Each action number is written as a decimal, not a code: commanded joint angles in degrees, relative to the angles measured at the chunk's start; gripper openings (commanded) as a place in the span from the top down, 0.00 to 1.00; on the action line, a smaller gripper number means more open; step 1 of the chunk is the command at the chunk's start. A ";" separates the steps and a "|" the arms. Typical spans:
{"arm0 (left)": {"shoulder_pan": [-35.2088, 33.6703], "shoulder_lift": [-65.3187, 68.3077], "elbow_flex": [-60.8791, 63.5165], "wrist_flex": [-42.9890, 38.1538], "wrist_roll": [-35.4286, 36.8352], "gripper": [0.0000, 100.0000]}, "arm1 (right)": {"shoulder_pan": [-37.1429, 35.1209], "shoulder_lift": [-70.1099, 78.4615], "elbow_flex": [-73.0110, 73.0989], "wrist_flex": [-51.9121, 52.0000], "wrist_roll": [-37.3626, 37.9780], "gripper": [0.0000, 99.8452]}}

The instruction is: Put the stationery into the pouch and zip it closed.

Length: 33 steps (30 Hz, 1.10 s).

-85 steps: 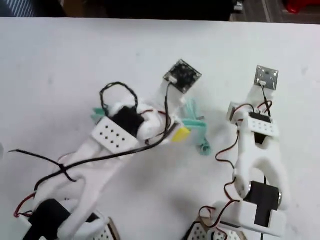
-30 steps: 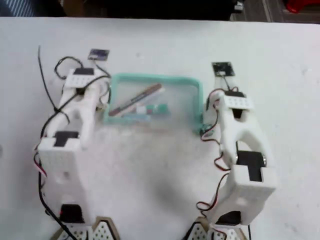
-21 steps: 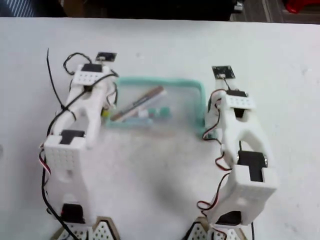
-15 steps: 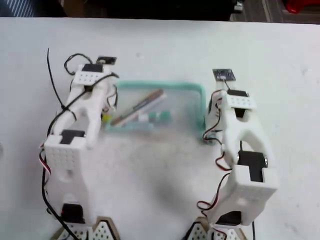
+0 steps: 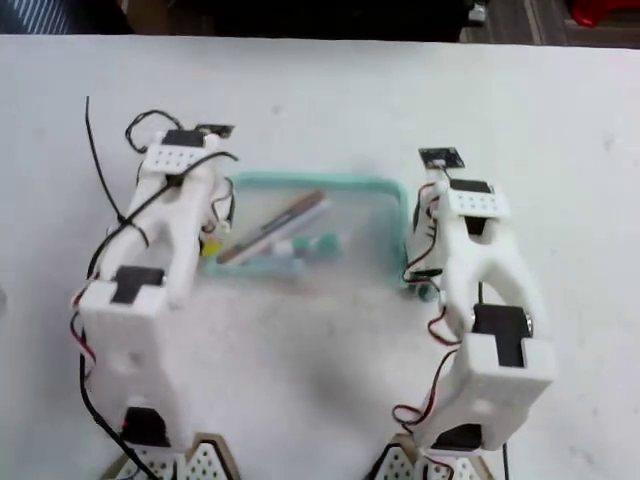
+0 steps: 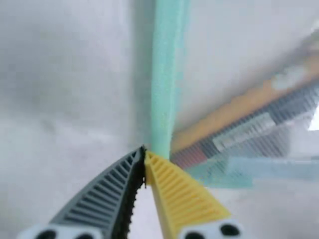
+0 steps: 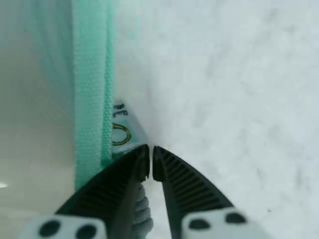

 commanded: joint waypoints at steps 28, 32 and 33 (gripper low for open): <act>-2.07 -80.57 -20.40 13.89 -11.16 0.98 | -3.65 -58.42 -42.55 32.57 0.79 0.98; -2.07 -89.63 -20.22 13.89 -15.12 0.98 | -6.02 -64.84 -42.46 32.57 0.79 0.98; -2.07 -91.91 -20.40 13.89 -15.56 0.98 | -6.37 -66.59 -42.46 32.57 0.79 0.98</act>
